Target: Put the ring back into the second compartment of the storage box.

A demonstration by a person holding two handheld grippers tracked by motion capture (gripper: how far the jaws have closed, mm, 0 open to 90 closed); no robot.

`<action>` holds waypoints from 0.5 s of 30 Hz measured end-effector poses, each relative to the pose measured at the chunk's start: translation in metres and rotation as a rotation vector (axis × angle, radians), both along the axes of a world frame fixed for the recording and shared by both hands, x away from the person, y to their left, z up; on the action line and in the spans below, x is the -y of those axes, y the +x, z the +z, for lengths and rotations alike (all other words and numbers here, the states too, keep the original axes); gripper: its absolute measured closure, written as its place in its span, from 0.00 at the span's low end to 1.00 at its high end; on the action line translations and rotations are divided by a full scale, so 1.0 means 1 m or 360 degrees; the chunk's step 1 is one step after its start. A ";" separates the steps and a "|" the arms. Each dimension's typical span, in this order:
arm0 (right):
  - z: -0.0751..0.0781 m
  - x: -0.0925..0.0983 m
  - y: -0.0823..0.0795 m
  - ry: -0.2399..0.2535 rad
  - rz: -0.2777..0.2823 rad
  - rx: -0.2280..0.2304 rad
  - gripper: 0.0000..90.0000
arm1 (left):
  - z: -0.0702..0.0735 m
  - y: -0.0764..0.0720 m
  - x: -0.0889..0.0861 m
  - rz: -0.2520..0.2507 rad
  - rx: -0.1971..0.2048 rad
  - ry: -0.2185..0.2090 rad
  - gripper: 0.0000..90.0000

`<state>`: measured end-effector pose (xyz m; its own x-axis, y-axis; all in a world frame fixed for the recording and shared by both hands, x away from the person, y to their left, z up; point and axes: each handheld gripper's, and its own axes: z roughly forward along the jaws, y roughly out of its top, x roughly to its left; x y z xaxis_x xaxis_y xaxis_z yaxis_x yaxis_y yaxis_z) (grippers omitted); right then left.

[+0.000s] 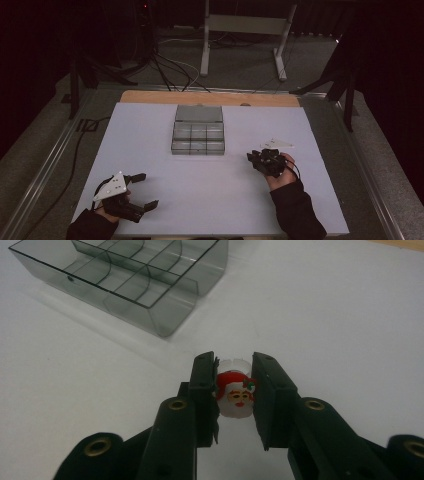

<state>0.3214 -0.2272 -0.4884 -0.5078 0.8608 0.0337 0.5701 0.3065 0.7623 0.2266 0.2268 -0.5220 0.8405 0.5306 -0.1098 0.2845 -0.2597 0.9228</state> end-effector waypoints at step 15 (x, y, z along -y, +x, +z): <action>0.005 -0.026 0.008 0.0000 0.0091 0.0004 0.80 | 0.000 0.000 0.000 -0.0004 0.0002 0.0002 0.00</action>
<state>0.3293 -0.2010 -0.4838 -0.5561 0.8305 0.0324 0.5500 0.3385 0.7635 0.2264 0.2265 -0.5220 0.8419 0.5288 -0.1079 0.2826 -0.2615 0.9229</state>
